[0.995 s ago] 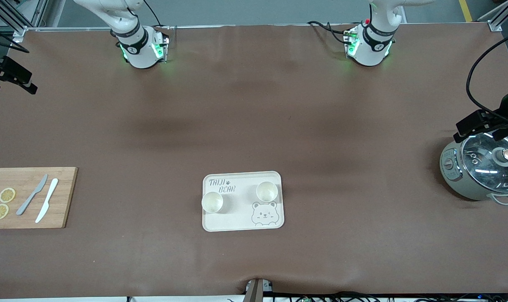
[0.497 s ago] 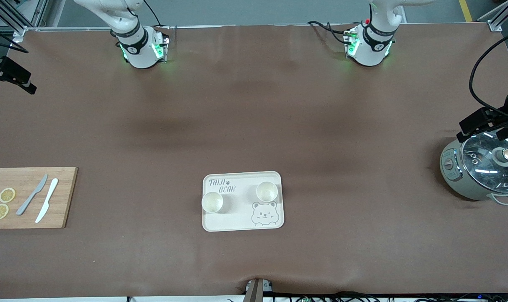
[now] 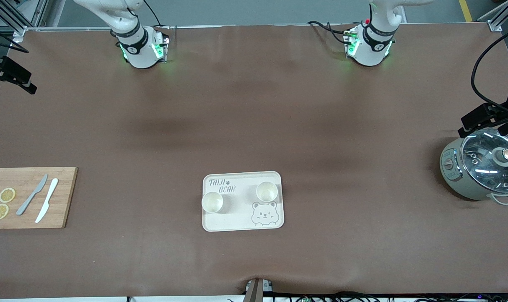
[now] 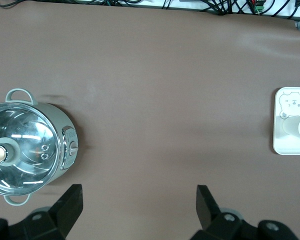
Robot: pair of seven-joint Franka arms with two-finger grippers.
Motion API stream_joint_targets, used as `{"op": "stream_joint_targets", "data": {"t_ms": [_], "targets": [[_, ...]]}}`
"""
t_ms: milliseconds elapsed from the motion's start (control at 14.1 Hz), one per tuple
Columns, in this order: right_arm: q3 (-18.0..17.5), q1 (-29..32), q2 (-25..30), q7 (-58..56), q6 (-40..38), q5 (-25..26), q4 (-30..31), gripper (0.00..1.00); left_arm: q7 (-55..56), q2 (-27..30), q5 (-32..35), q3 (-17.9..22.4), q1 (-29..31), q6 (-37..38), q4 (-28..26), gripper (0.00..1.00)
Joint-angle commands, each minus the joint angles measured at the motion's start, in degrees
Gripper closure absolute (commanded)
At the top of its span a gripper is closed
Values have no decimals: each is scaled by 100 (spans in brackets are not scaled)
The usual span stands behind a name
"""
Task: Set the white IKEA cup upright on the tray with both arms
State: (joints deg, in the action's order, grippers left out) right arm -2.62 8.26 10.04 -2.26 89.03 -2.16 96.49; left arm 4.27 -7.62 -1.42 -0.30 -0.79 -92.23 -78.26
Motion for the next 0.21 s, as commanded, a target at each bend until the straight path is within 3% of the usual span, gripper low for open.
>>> {"op": "stream_joint_targets", "data": {"t_ms": [0,142], "targets": [[-81,79,-11,-29,-8,49,-25,0,-22,-47,-16,-31,0,126,153,0],[-81,79,-20,-29,-8,49,-8,0,-22,-47,-16,-49,0,135,153,0]]}}
